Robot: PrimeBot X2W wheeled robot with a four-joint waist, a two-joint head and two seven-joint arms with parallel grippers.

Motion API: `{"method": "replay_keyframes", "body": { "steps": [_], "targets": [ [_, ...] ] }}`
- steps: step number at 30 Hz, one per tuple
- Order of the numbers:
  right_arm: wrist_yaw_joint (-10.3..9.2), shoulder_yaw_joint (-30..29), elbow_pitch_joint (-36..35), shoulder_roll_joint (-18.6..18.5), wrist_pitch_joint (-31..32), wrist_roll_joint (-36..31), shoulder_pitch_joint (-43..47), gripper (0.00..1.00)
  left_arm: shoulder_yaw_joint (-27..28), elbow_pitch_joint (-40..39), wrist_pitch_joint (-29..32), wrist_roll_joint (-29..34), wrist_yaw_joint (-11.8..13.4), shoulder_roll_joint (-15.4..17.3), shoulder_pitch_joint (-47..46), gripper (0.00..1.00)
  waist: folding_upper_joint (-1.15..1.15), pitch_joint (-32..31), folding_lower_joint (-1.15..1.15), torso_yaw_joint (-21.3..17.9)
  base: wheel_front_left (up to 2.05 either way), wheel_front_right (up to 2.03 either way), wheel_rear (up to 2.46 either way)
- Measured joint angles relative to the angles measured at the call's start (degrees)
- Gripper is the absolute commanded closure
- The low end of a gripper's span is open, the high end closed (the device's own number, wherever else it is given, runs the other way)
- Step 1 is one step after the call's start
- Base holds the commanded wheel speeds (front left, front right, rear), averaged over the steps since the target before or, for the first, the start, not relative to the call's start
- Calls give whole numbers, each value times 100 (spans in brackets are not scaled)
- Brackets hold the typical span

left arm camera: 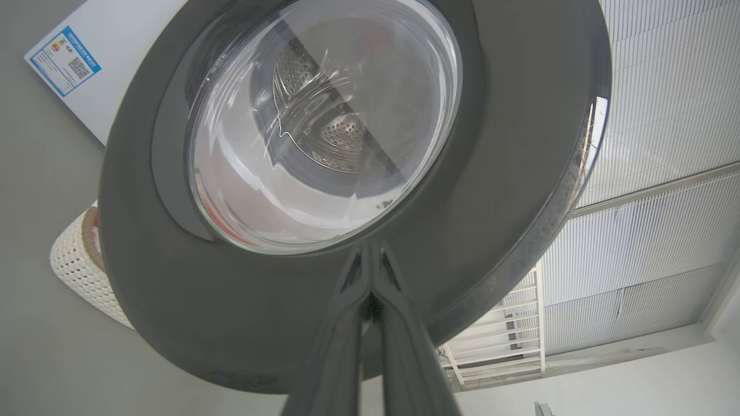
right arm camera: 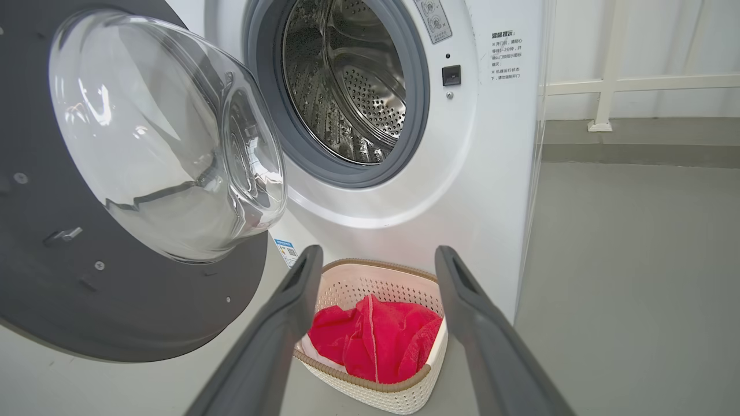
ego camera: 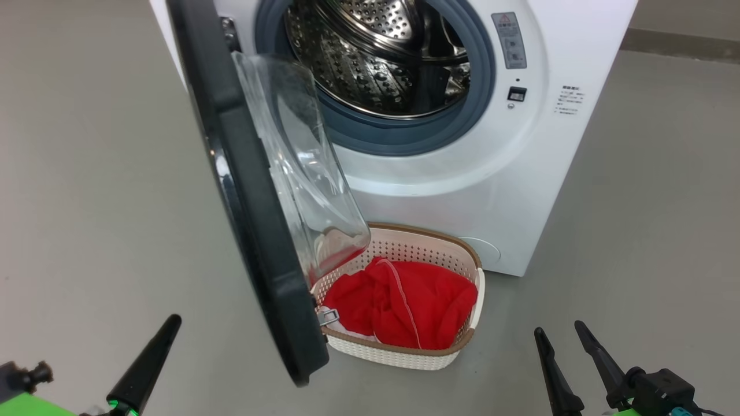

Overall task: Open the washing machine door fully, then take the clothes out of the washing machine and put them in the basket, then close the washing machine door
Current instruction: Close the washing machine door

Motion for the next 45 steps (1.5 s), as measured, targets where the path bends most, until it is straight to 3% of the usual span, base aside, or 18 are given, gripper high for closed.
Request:
{"method": "replay_keyframes", "body": {
  "steps": [11, 20, 35, 45],
  "targets": [
    [0, 15, -1, -1, 0, -7, -51, 0, 669, -100, 1700, -160, 0, -633, -183, 100, 0, 163, 0, -252, 0, 0, 0],
    [0, 24, -31, -2, 0, -9, -158, 0, 1138, -38, 2488, 24, 0, -1109, -572, 100, 0, 338, 0, -457, 0, 0, 0],
    [0, -38, -86, -7, 0, -9, -397, 0, 1760, -36, 3175, 389, 5, -1634, -1063, 100, 0, 644, 0, -826, 0, 0, 0],
    [0, -34, -146, -9, 0, -8, -594, 0, 1704, 2, 3049, 706, 5, -1941, -1698, 100, 0, 857, 0, -1089, 0, 0, 0]
  ]
}}
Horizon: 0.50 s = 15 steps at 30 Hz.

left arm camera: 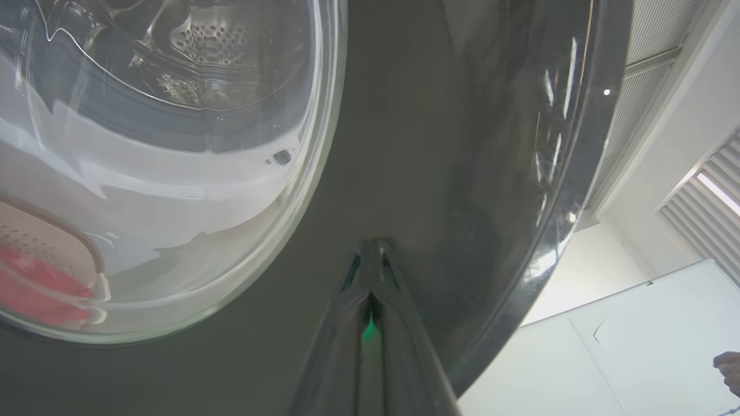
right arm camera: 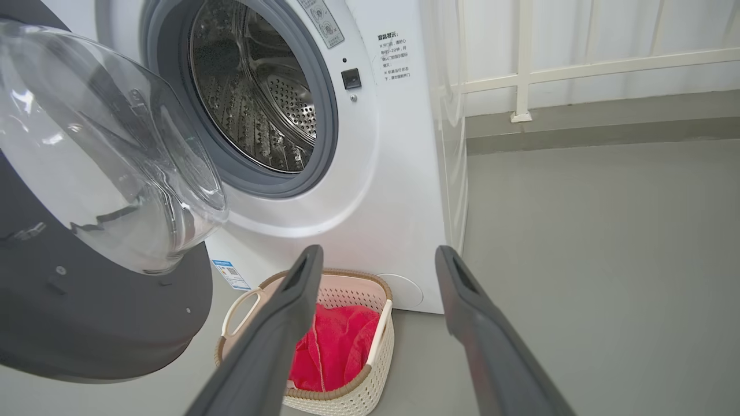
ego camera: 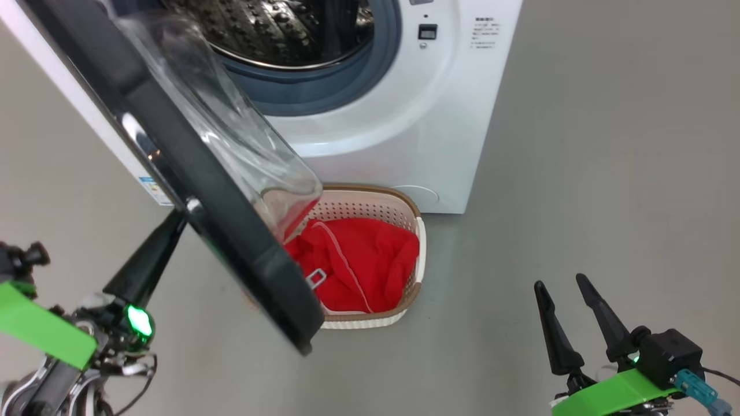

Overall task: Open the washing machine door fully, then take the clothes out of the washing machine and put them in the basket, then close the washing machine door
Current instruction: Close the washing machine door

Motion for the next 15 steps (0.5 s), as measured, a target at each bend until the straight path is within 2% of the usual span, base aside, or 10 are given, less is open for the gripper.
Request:
{"method": "replay_keyframes", "body": {
  "steps": [9, 15],
  "targets": [
    [0, -8, -78, -3, 0, 79, -46, 0, -158, 125, -532, 266, 0, 4, -525, 100, 0, 224, 0, -311, 0, 0, 0],
    [0, -8, -151, -5, 0, 147, -220, 0, -407, 146, -1133, 442, 0, 201, -911, 100, 0, 431, 0, -568, 0, 0, 0]
  ]
}}
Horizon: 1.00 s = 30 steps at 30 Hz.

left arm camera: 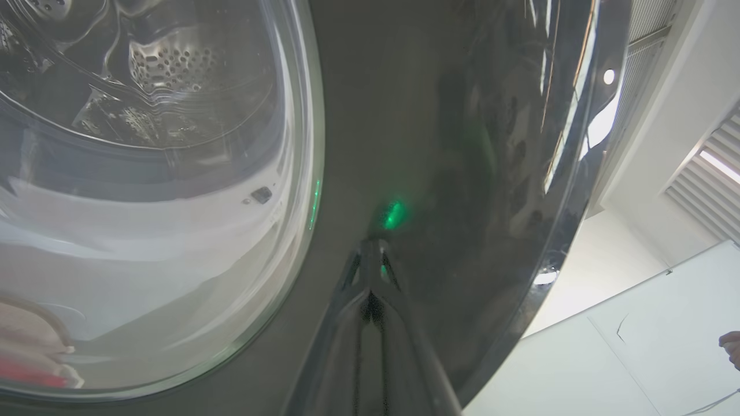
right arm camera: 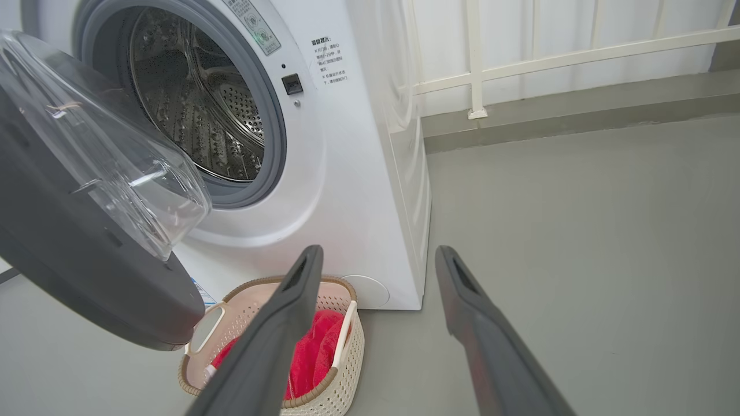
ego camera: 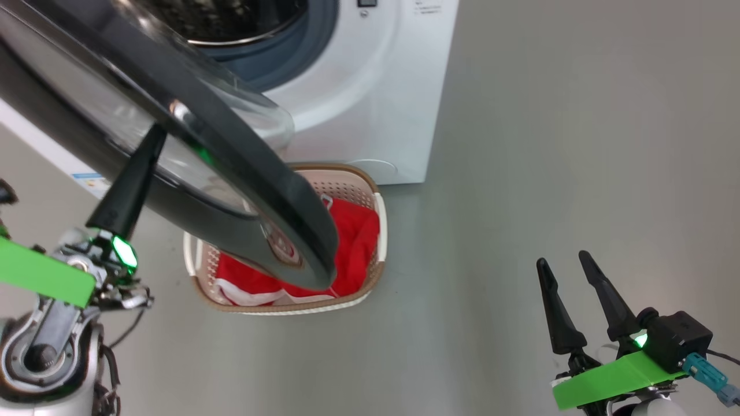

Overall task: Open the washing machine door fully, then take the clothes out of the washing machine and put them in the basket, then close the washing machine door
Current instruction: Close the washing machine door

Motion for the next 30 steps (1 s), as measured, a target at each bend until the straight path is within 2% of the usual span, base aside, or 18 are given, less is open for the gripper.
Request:
{"method": "replay_keyframes", "body": {
  "steps": [21, 30],
  "targets": [
    [0, 137, -142, -2, 0, 219, -232, 0, -1389, 1137, -2415, 338, 0, 1262, -1360, 100, 0, 560, 0, -879, 0, 0, 0],
    [0, 175, -193, -1, 0, 334, -264, 0, -1903, 1647, -3055, 293, 0, 1736, -1907, 100, 0, 699, 0, -1161, 0, 0, 0]
  ]
}}
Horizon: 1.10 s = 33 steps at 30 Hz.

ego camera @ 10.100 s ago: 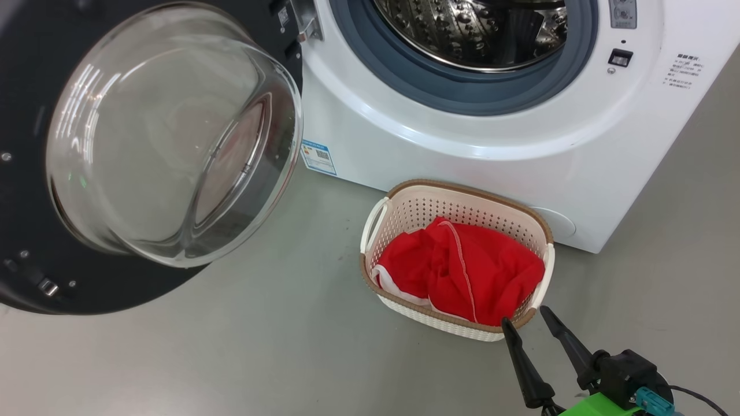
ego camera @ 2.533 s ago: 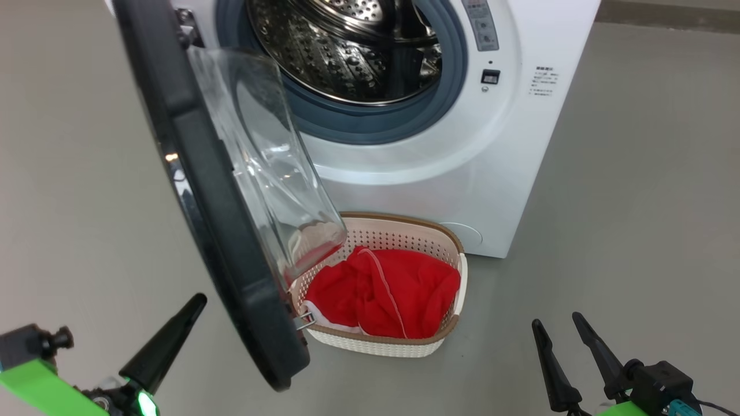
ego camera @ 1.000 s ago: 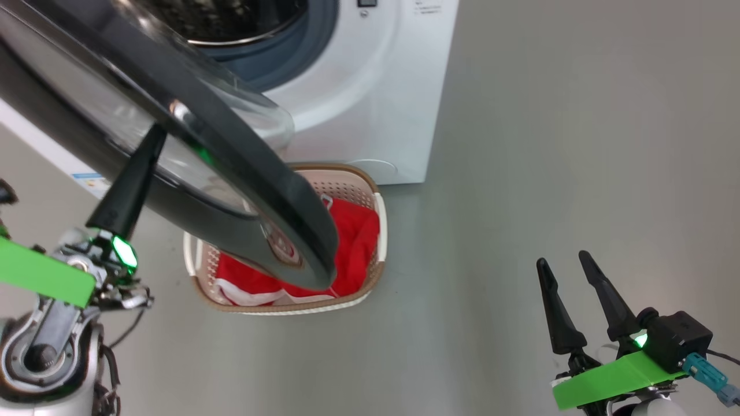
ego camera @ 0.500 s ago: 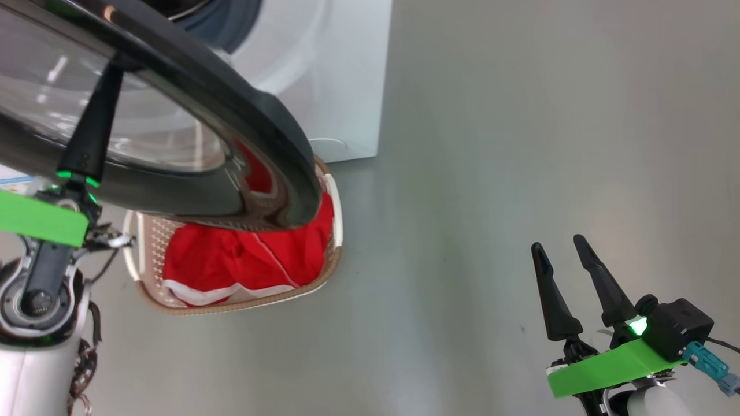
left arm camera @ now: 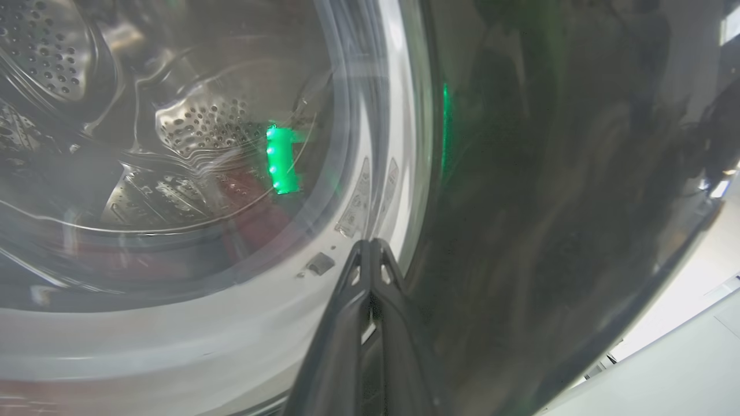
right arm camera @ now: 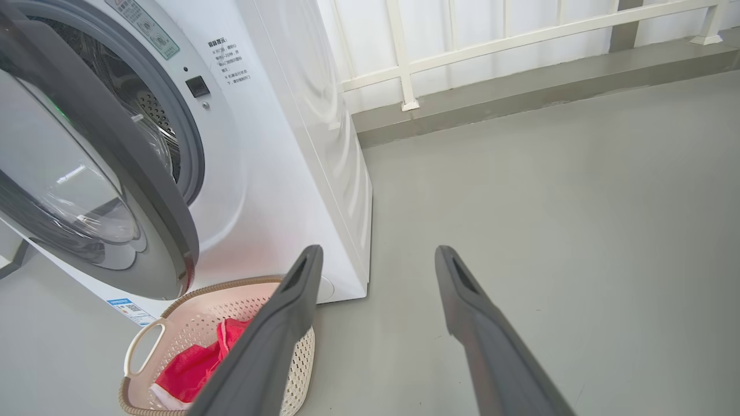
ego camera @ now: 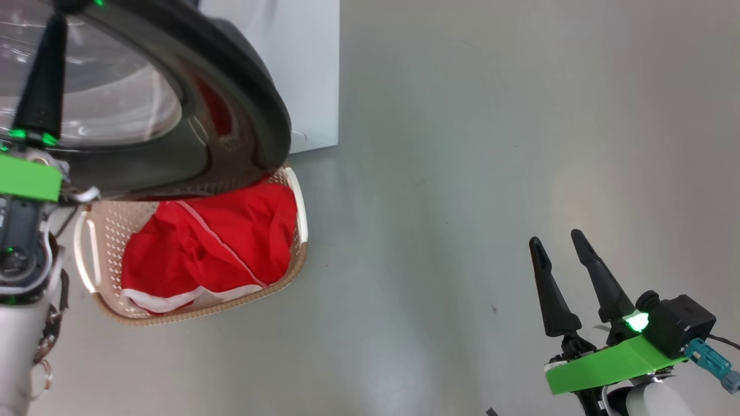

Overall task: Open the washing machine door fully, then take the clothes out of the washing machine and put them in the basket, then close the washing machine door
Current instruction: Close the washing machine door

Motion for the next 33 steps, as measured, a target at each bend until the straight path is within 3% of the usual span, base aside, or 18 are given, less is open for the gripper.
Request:
{"method": "replay_keyframes", "body": {
  "steps": [15, 24, 33],
  "targets": [
    [0, 110, -40, 0, 0, 96, -28, 0, -491, 548, -644, -229, -1, 402, -441, 100, 0, 103, 0, -257, 0, 0, 0],
    [0, -5, -27, 1, 0, 67, -30, 0, -764, 493, -791, -428, -1, 348, -62, 100, 0, -25, 0, -93, 0, 0, 0],
    [0, -82, 74, 0, 0, -120, -8, 0, -703, 444, -858, -13, -1, 37, 979, 100, 0, -322, 0, 226, 0, 0, 0]
  ]
}}
